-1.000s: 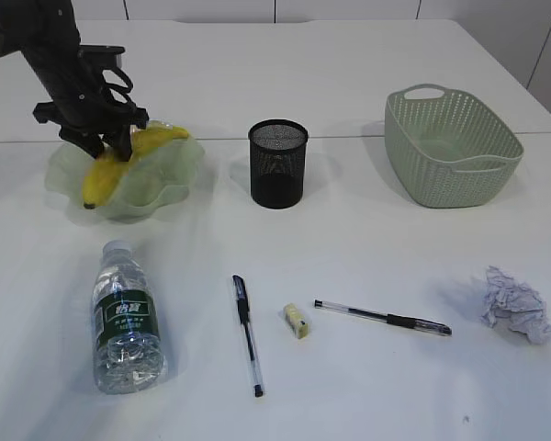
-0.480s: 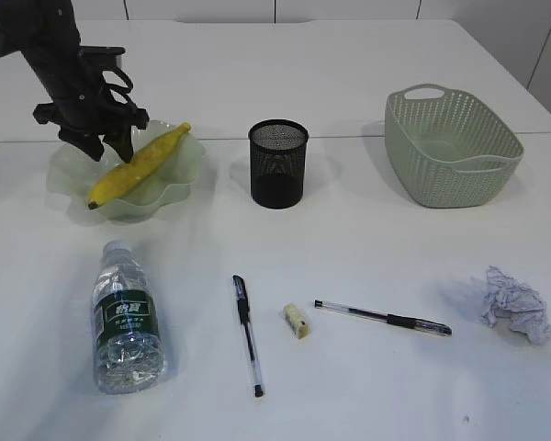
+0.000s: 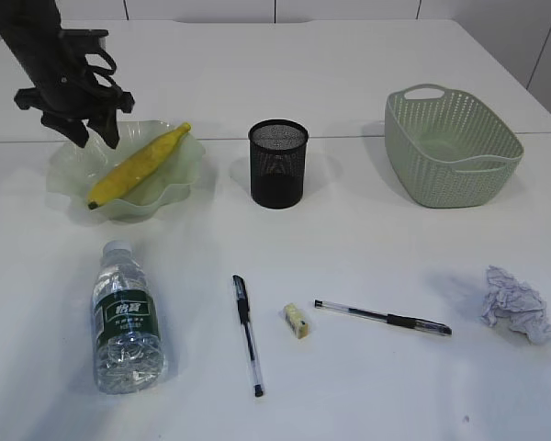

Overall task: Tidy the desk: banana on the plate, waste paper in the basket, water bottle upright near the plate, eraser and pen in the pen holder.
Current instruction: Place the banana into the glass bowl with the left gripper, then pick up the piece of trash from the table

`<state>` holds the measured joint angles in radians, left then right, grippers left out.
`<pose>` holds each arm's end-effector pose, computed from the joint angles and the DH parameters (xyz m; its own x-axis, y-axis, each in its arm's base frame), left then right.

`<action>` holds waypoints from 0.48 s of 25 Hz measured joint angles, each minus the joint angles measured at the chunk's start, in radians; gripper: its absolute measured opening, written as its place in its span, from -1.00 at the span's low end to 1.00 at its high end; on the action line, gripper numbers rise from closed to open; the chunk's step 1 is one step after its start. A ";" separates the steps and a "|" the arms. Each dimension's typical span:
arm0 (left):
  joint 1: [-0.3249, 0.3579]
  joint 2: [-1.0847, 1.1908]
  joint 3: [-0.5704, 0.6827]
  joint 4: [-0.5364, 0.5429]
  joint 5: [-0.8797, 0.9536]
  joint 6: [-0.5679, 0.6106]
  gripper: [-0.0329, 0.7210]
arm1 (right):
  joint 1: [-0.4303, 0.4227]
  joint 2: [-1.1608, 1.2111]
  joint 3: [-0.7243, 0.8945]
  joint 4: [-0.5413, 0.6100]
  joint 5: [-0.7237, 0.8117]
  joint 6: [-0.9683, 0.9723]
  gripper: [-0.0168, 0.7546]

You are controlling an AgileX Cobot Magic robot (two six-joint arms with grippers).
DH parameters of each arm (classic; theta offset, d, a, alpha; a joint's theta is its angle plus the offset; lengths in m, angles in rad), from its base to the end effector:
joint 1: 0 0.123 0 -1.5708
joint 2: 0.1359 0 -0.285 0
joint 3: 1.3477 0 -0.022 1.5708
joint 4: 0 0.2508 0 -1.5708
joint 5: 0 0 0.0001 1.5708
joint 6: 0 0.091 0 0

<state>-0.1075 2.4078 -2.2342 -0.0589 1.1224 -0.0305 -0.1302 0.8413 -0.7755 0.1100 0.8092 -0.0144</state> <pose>0.5160 -0.0605 0.1987 -0.9351 0.0446 -0.3514 0.0736 0.9949 -0.0694 0.1546 -0.0129 0.3224 -0.6948 0.1529 -0.7027 0.1167 0.9882 0.0996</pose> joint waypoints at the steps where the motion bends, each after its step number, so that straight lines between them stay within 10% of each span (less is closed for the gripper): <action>1: 0.008 -0.014 0.000 0.000 0.004 0.000 0.03 | 0.000 0.018 0.000 0.000 0.000 -0.005 0.08; 12: 0.039 -0.133 -0.016 -0.006 0.104 0.000 0.02 | 0.000 0.253 -0.106 0.002 0.012 -0.155 0.10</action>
<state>-0.0685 2.2750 -2.2497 -0.0650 1.2268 -0.0305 -0.1302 1.0940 -0.8816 0.1120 0.8208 -0.1690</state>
